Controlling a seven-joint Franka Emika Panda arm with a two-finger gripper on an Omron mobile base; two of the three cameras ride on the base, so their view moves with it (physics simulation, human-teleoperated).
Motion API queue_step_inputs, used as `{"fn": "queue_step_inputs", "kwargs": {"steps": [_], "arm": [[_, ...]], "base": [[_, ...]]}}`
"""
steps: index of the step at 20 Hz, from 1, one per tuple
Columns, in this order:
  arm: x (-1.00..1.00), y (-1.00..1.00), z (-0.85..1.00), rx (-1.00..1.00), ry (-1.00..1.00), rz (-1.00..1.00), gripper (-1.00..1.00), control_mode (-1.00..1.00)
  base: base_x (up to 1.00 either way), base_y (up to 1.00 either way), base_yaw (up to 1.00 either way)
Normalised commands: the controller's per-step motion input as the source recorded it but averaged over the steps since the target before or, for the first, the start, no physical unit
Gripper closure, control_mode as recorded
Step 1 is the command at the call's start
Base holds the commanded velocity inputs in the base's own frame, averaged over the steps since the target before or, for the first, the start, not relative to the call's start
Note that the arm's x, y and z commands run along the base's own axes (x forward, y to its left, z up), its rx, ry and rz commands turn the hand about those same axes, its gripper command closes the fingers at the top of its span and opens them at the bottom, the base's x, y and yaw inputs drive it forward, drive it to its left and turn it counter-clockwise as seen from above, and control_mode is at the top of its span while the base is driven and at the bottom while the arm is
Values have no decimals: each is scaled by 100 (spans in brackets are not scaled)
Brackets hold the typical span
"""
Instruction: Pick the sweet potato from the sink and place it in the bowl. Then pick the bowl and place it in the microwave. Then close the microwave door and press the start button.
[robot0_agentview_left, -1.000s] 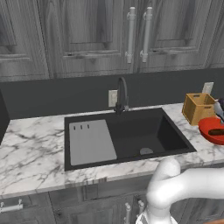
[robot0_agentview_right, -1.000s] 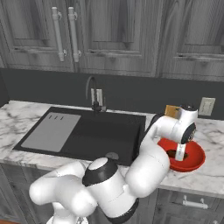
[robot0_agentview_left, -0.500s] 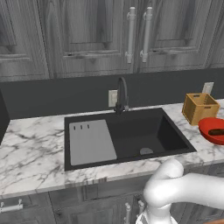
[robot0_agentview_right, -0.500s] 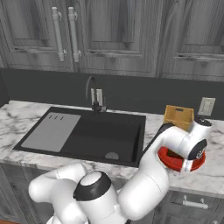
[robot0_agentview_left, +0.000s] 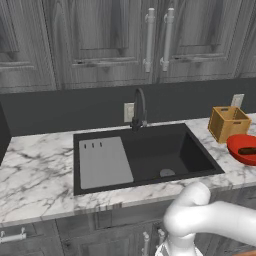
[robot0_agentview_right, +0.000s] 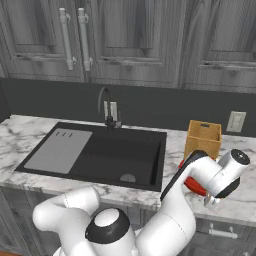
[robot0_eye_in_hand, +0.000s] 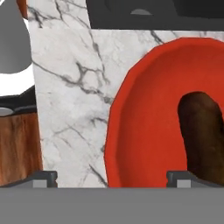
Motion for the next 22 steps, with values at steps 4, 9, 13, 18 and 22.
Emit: {"fn": "queue_step_inputs", "kwargs": {"steps": [4, 9, 13, 18, 22], "arm": [[27, 0, -35, 1, -3, 11, -100, -100], [25, -4, -30, 0, 0, 8, -100, -100], [20, -8, -14, 0, 0, 5, -100, -100], [0, -11, -2, 0, 0, 1, 100, -100], [0, -4, 0, 1, 1, 0, 100, -100]], "base": [[0, 0, 0], [0, 0, 0], [0, 0, 0], [0, 0, 0], [0, 0, 0]]}}
